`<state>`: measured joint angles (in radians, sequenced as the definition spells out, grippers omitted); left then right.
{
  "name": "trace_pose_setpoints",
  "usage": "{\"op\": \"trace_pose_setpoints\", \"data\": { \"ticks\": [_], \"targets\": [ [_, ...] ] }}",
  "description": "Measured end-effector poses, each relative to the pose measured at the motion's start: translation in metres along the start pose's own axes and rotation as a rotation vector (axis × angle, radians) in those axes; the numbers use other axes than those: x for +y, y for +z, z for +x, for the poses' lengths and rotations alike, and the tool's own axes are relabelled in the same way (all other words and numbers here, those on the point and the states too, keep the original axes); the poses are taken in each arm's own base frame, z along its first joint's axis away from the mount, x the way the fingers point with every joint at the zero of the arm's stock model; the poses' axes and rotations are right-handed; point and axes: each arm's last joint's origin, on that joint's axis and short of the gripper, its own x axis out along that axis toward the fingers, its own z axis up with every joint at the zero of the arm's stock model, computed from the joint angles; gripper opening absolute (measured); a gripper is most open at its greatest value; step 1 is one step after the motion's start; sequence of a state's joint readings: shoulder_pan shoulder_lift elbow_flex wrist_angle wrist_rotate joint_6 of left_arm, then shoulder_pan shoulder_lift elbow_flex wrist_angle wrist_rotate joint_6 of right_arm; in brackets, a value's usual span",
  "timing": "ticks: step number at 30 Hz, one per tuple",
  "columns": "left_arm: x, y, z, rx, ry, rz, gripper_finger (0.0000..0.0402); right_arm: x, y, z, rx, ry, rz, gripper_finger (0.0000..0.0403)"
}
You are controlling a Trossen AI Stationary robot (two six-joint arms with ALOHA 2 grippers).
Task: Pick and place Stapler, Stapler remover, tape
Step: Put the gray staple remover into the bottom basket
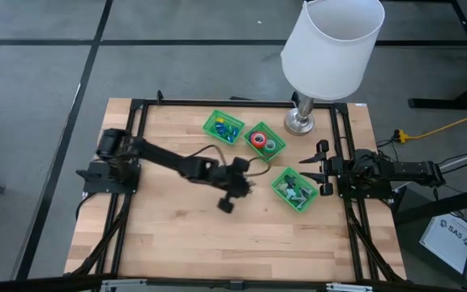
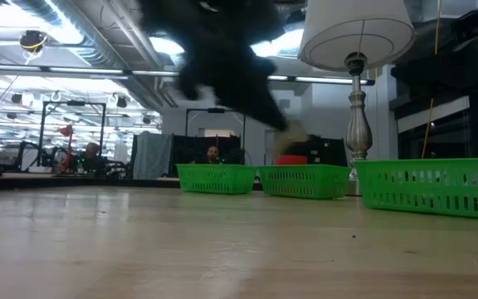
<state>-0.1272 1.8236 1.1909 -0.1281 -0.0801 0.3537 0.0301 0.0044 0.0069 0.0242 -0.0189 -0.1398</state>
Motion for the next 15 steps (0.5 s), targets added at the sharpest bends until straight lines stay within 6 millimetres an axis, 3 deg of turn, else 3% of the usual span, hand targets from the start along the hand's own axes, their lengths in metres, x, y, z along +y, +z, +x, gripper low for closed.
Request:
{"op": "trace_pose_setpoints", "data": {
  "ticks": [8, 15],
  "targets": [
    [0.047, 0.043, 0.036, -0.227, 0.023, -0.132, 0.0024, 0.000, 0.000, 0.000, 0.000, 0.000, 0.000, 0.0179],
    [0.070, 0.057, 0.060, -0.464, -0.088, -0.402, 0.0024, 0.000, 0.000, 0.000, -0.001, 0.000, 0.000, 0.0179]
  ]
}}
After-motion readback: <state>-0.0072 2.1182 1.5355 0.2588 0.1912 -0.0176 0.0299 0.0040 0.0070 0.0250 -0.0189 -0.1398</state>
